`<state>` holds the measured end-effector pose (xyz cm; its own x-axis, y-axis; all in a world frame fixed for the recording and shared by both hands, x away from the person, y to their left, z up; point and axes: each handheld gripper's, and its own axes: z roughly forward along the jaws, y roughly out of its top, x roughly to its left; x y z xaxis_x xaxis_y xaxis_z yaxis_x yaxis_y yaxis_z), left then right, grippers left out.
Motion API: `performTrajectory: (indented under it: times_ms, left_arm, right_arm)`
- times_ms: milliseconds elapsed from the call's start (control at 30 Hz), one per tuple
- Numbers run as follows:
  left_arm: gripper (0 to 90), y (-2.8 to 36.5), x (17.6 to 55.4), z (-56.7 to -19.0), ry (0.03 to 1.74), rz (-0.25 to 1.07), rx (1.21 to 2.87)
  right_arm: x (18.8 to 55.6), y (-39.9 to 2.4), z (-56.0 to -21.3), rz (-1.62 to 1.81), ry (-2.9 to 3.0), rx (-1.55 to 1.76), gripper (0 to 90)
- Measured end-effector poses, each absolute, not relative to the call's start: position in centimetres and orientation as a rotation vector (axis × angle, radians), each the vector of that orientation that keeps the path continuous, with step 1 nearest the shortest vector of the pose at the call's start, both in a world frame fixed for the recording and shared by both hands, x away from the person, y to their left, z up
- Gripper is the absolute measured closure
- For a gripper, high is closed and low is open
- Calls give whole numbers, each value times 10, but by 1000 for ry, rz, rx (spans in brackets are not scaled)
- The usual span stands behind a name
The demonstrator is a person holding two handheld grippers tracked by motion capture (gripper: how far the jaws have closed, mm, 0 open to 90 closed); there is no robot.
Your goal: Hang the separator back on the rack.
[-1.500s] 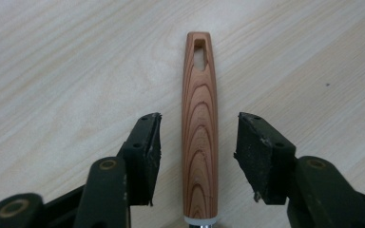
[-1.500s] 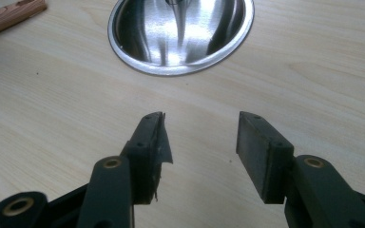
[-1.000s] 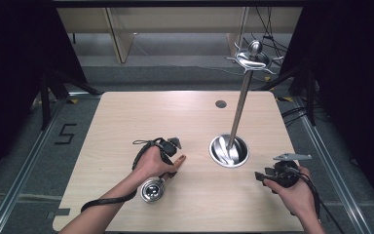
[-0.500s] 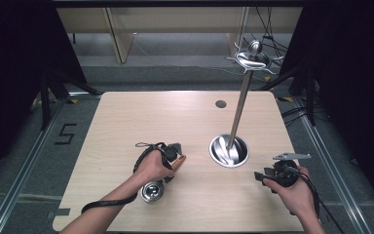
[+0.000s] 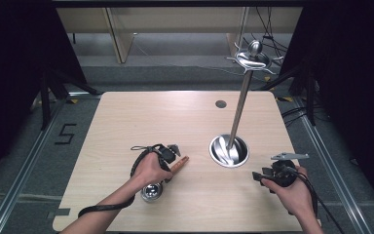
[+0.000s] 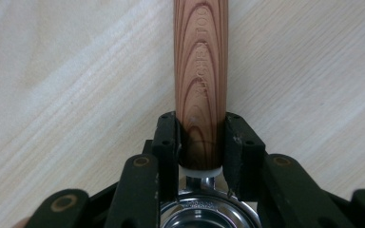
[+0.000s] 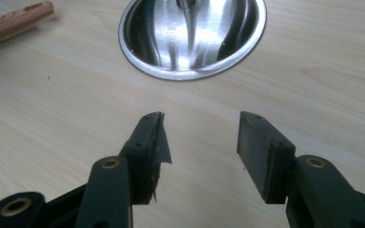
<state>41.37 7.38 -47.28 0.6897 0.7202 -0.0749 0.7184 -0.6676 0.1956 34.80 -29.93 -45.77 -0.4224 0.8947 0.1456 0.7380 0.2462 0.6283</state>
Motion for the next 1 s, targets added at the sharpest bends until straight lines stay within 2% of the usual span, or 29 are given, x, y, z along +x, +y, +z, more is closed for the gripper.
performTrajectory:
  times_ms: [100,167,267,300,400,433,633,800,1000]
  left_arm:
    - [684,81,407,-465,1079,52,2625]
    - [684,87,397,-459,1087,67,2452]
    - [684,93,394,-455,1035,85,2412]
    - [684,100,389,-452,997,142,2349]
    - [684,103,385,-449,996,168,2299]
    - [684,107,380,-446,983,189,2208]
    - [684,109,373,-433,909,294,2013]
    - [684,106,371,-421,844,378,1898]
    - [684,99,367,-416,763,418,1841]
  right_arm:
    - [348,-297,-458,950,2272,1560,519]
    - [349,-298,-458,970,2275,1512,518]
    - [348,-297,-457,992,2264,1540,518]
    - [347,-296,-456,996,2261,1535,518]
    - [346,-296,-455,1001,2260,1504,521]
    - [345,-294,-454,1020,2256,1514,523]
    - [345,-289,-454,1138,2265,1452,517]
    - [343,-283,-449,1181,2263,1402,508]
    - [340,-277,-443,1276,2248,1334,509]
